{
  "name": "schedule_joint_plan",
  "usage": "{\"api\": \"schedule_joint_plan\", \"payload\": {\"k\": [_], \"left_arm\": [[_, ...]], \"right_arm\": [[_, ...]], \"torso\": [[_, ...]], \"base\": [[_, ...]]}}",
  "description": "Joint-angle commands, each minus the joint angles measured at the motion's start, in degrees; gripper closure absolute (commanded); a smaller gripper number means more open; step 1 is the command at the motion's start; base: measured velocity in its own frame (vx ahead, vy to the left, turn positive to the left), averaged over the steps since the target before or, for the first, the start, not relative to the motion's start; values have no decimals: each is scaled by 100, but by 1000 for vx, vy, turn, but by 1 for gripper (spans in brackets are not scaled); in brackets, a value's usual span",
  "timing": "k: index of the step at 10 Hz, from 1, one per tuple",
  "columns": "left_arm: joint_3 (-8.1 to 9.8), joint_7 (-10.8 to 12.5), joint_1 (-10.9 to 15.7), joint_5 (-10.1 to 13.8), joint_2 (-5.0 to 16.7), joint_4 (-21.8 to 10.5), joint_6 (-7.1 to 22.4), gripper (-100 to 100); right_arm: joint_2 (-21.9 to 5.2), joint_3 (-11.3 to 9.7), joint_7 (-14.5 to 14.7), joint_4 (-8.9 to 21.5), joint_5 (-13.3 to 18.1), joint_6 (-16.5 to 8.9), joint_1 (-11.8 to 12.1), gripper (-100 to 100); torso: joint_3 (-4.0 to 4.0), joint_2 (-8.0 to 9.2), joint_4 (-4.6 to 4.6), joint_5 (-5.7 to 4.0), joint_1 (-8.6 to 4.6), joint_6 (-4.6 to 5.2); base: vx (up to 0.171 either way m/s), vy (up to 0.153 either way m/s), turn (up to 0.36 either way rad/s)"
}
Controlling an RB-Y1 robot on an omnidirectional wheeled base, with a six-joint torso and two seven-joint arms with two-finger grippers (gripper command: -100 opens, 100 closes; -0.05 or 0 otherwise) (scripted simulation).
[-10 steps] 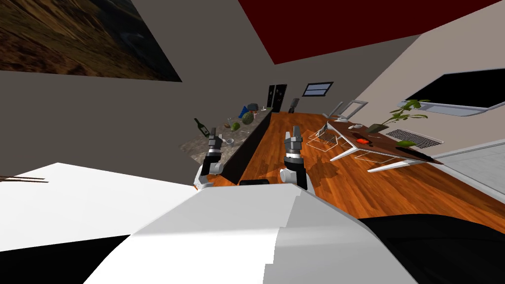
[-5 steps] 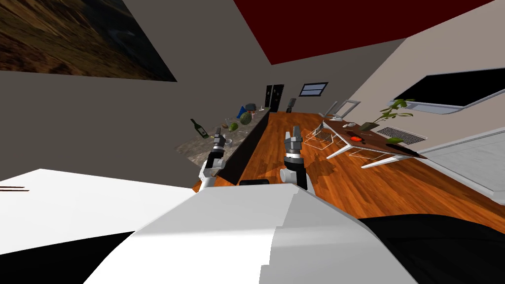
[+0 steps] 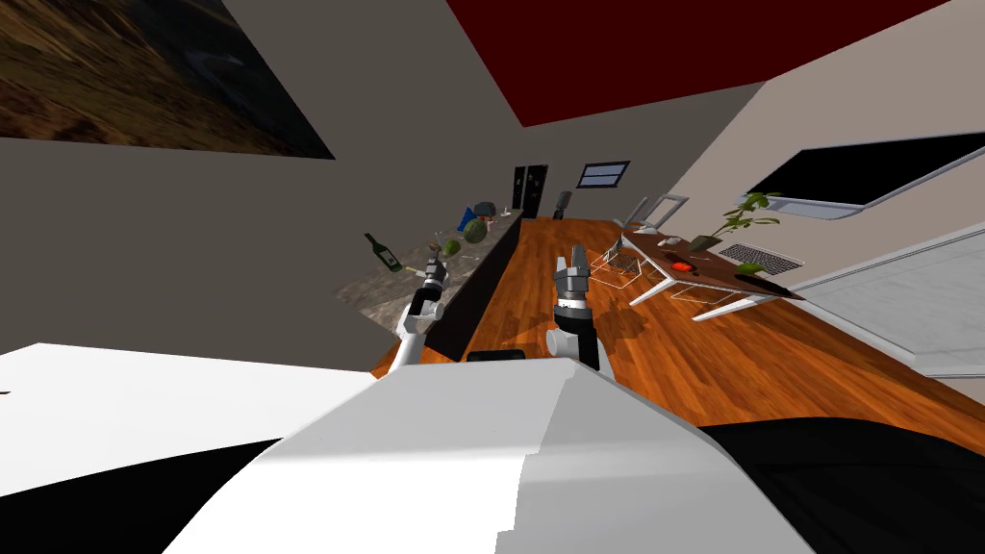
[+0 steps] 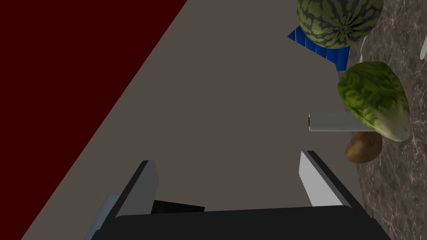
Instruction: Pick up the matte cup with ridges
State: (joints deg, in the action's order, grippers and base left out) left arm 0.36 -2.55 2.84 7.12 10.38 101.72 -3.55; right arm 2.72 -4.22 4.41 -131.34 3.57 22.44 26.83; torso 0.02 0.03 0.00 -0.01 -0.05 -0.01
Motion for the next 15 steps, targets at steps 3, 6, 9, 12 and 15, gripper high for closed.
{"api": "schedule_joint_plan", "payload": {"k": [3,6,9,12,15], "left_arm": [[1,25,571,103,17,-544,441,-100],[0,45,894,166,19,-969,709,-100],[-2,97,1413,277,8,-1466,1231,-100],[-2,130,1800,324,-3,-1876,1543,-100],[-1,167,2178,364,-14,-2337,1826,-100]], "right_arm": [[0,0,0,0,0,0,0,0],[0,0,0,0,0,0,0,0],[0,0,0,0,0,0,0,0],[0,0,0,0,0,0,1,0],[0,0,0,0,0,0,0,0]], "torso": [[0,0,0,0,0,0],[-1,-1,0,0,2,-1],[1,2,0,0,1,-3],[0,0,0,1,5,-4],[2,3,1,1,5,-3]], "base": [[-13,-8,-47],[-10,-3,-28],[-19,-6,-36],[-13,-1,-16],[-18,3,-12]]}}
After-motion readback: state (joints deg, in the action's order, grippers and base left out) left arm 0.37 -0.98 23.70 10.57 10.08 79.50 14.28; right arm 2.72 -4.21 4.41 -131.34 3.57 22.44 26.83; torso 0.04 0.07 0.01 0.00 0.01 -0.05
